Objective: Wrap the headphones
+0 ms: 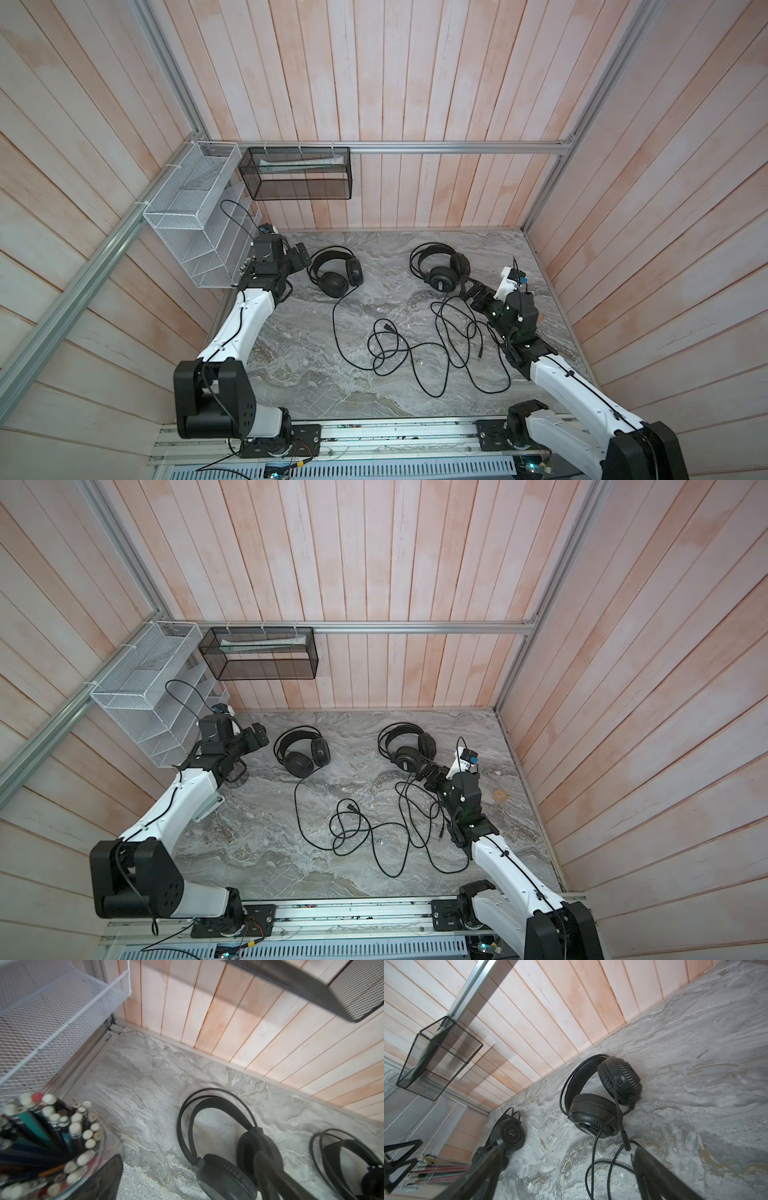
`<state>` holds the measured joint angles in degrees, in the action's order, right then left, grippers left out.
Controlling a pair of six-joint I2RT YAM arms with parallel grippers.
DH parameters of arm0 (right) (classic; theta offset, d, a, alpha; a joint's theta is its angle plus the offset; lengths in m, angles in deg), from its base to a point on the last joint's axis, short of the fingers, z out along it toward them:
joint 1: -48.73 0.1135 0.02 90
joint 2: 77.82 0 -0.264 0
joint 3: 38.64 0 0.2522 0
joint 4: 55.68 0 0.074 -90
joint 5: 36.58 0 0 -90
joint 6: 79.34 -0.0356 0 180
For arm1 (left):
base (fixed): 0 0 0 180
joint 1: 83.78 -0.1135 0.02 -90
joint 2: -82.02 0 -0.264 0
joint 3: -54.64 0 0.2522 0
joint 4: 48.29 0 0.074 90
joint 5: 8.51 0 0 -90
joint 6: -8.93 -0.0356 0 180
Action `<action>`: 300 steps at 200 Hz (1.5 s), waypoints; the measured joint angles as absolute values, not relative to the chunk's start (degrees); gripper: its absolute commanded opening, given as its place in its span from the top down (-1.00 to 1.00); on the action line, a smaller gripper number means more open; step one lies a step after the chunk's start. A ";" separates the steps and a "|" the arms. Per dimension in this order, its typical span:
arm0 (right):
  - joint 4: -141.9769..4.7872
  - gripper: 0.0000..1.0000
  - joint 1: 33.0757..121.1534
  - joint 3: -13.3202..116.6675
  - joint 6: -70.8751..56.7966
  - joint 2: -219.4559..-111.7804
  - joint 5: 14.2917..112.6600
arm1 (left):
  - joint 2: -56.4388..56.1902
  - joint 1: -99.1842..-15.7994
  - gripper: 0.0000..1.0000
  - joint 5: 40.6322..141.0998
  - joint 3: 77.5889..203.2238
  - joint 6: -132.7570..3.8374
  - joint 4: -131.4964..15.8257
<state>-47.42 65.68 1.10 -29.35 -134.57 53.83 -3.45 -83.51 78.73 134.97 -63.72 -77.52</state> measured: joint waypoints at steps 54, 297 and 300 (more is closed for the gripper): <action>-46.00 -0.98 68.68 1.10 -28.28 -137.37 56.80 | -18.36 -80.21 -0.97 76.74 143.93 -71.29 -86.26; -40.82 -0.94 70.95 1.12 -26.57 -142.26 66.46 | -48.30 -78.63 -0.10 70.45 173.94 -74.06 -99.11; -40.78 -0.94 70.97 1.12 -26.57 -142.28 66.50 | -48.33 -78.63 -0.07 70.42 173.94 -73.97 -99.14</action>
